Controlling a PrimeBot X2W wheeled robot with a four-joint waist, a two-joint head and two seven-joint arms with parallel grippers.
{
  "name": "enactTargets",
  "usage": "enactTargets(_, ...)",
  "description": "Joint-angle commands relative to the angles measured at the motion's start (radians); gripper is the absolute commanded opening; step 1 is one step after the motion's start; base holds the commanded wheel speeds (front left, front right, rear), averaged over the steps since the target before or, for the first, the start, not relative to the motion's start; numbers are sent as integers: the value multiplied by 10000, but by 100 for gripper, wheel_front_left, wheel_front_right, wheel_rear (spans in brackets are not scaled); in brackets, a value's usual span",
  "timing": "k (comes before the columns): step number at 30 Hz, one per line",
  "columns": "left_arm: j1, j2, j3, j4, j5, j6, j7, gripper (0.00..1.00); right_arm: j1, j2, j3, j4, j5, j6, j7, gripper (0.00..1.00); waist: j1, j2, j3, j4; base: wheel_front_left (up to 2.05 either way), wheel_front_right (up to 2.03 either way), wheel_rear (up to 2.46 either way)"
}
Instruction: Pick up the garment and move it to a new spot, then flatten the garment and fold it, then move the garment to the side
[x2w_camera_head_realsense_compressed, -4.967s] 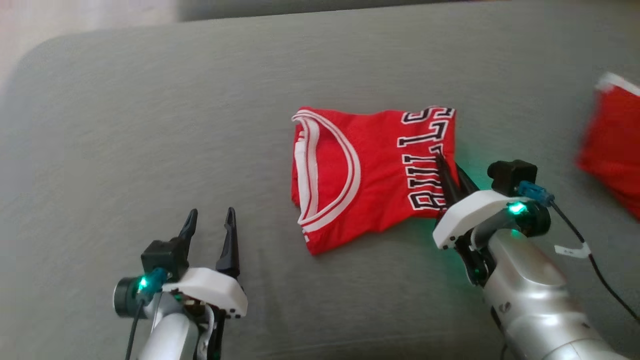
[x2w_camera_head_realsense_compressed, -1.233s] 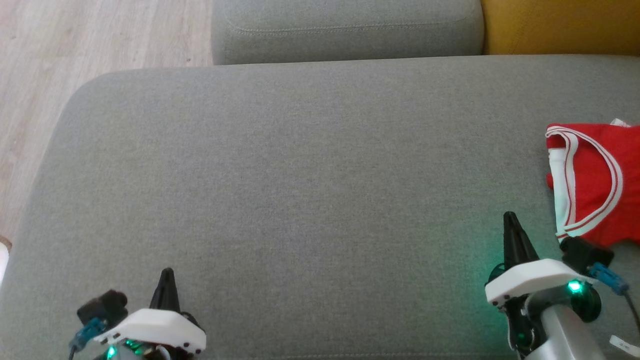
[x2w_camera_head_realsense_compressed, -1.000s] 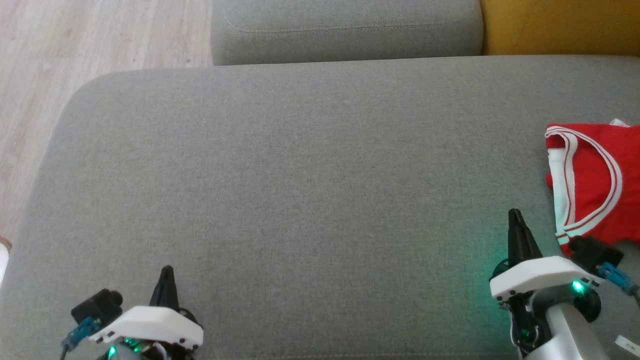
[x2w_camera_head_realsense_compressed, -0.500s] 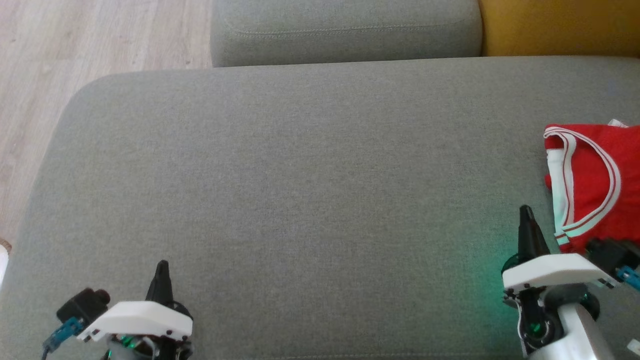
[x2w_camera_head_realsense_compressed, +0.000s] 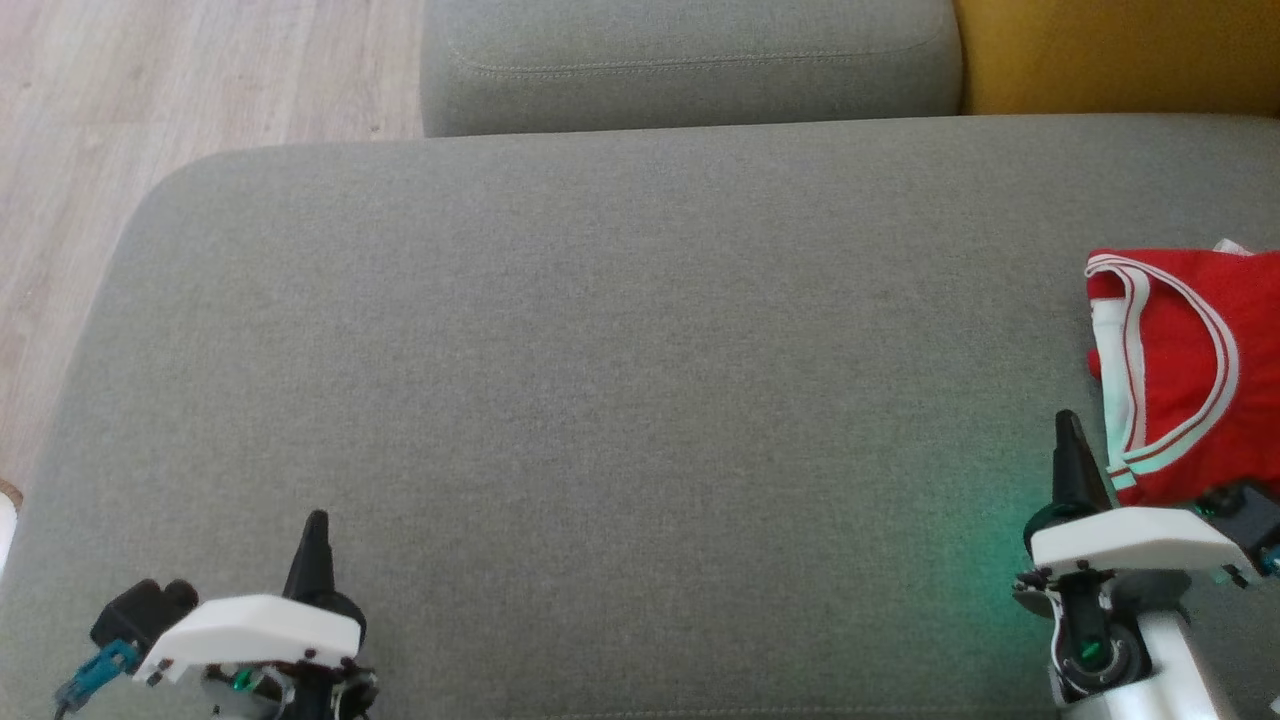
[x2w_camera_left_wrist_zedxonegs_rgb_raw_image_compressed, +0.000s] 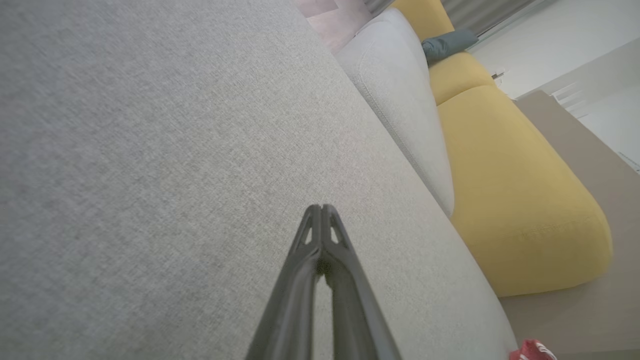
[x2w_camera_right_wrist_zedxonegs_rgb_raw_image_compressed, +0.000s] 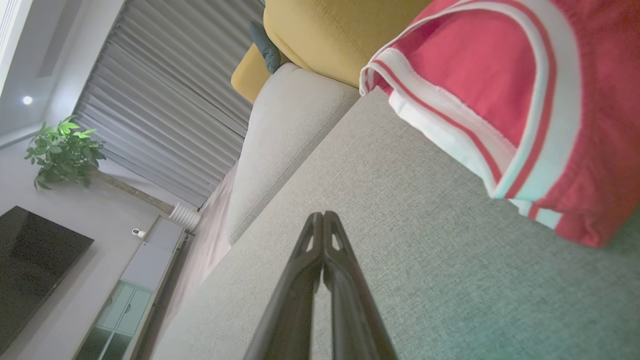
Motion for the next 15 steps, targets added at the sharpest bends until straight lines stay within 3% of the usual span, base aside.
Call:
enactTargets(1, -598, 120, 234, -372, -299, -110, 86, 0, -155, -39, 35, -455, 337, 19, 79, 0, 0, 0, -4, -1, 0, 0, 0)
enactTargets(15, -683, 140, 478, -546, -1706, -346, 459, 0, 3, -44, -109, -886, 1888, 23, 455, 0, 0, 0, -38, -16, 0, 0, 0)
